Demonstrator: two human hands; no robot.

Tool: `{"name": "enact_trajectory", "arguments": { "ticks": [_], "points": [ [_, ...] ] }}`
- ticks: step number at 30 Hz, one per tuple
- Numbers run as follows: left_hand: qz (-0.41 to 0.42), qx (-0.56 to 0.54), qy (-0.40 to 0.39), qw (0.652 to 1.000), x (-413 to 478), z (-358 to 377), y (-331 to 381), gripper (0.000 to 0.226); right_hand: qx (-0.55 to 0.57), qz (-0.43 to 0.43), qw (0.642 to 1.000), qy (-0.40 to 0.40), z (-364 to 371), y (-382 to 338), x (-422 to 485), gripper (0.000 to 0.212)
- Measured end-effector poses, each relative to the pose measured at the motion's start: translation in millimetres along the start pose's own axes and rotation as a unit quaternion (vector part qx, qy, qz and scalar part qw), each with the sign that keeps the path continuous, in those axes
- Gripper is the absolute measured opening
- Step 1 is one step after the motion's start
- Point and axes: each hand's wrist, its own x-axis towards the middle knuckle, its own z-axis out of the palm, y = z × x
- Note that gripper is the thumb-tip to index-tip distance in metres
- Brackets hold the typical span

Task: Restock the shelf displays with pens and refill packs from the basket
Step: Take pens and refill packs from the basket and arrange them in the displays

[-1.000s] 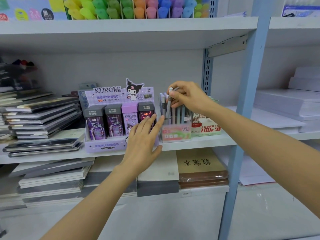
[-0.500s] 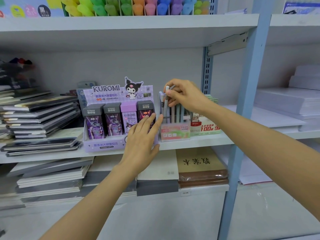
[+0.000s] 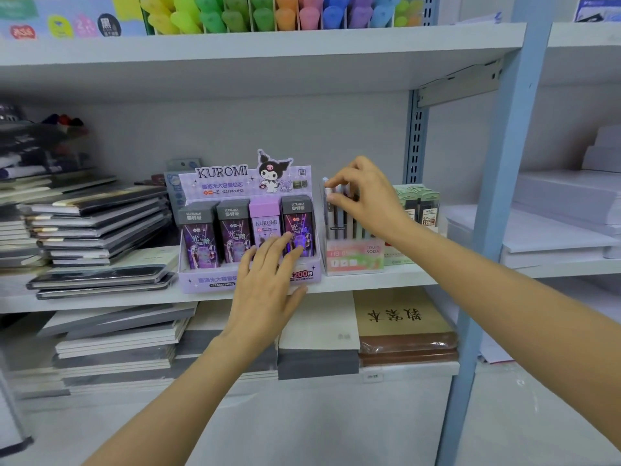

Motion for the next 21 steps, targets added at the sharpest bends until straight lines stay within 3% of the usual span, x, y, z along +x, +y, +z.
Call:
{"name": "enact_trajectory", "arguments": {
  "ticks": [3,5,8,10,15,19,21],
  "points": [
    [-0.022,-0.003,0.072,0.997,3,-16,-19,0.050,-0.011,-0.044,0.999,0.007,-3,-10,1,0.033],
    [-0.071,0.033,0.107,0.991,12,-33,-42,0.054,-0.057,-0.096,0.993,-0.038,5,-23,-1,0.042],
    [-0.128,0.056,0.065,0.988,26,-52,-80,0.061,-0.172,-0.143,0.966,-0.130,33,-45,0,0.057],
    [-0.119,0.021,0.006,0.993,30,-54,-98,0.063,-0.231,-0.153,0.947,-0.161,49,-52,2,0.062],
    [-0.067,-0.024,0.010,0.997,31,-48,-114,0.054,-0.176,-0.116,0.970,-0.122,52,-55,12,0.040],
    [-0.065,-0.048,0.011,0.997,33,-45,-119,0.056,-0.195,-0.114,0.958,-0.178,62,-55,11,0.071],
    [-0.061,-0.042,0.011,0.997,32,-45,-119,0.057,-0.205,-0.106,0.956,-0.180,70,-54,12,0.077]
  ]
}}
